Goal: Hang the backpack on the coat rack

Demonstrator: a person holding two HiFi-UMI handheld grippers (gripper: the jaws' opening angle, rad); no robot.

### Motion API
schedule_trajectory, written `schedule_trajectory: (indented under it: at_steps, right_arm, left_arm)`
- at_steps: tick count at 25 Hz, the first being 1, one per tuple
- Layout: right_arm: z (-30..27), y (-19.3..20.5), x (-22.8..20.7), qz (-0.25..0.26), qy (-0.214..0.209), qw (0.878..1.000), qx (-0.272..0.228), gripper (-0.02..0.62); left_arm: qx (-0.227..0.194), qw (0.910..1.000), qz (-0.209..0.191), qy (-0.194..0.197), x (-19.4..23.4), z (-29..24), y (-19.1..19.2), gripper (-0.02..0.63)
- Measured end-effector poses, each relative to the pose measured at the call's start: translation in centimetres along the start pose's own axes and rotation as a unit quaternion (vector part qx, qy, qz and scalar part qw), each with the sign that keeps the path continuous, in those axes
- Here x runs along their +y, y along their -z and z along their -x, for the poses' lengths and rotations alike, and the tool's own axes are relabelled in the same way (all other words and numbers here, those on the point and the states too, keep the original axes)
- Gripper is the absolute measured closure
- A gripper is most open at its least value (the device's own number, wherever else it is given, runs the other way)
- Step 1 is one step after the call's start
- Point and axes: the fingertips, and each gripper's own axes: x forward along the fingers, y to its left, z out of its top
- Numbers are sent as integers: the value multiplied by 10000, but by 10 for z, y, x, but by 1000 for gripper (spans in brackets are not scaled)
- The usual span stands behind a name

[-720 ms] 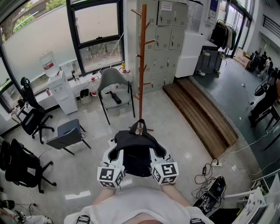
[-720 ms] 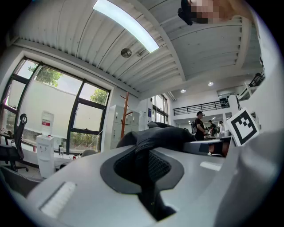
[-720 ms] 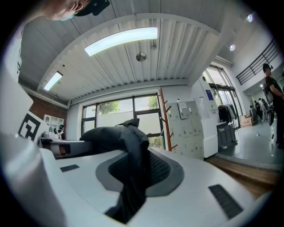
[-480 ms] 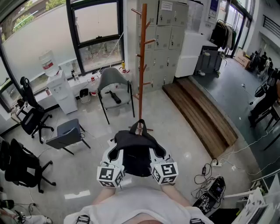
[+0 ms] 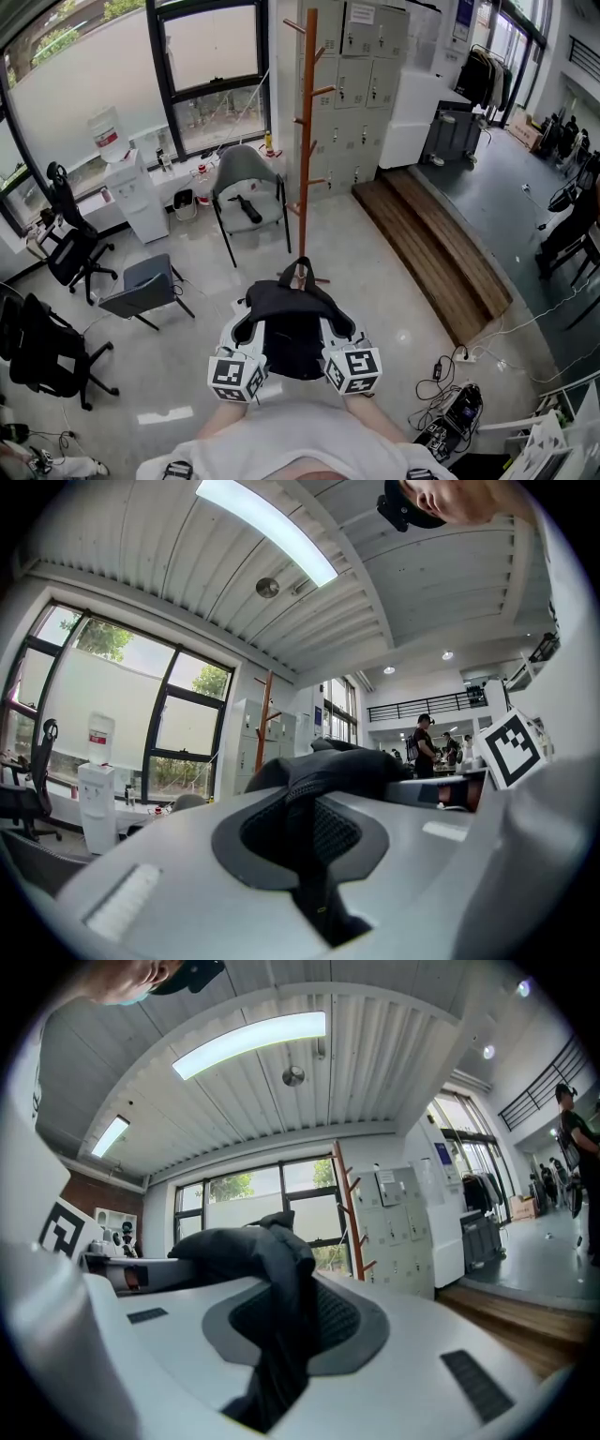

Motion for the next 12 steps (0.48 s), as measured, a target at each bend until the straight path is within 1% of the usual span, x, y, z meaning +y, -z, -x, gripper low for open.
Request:
schedule_trajectory:
  at_steps: [12]
  right_arm:
    - [-6,4,-32,-39,-372,9993,64,520]
  left_arm:
    - [74,9995,5,-312,-19,-21,7,574]
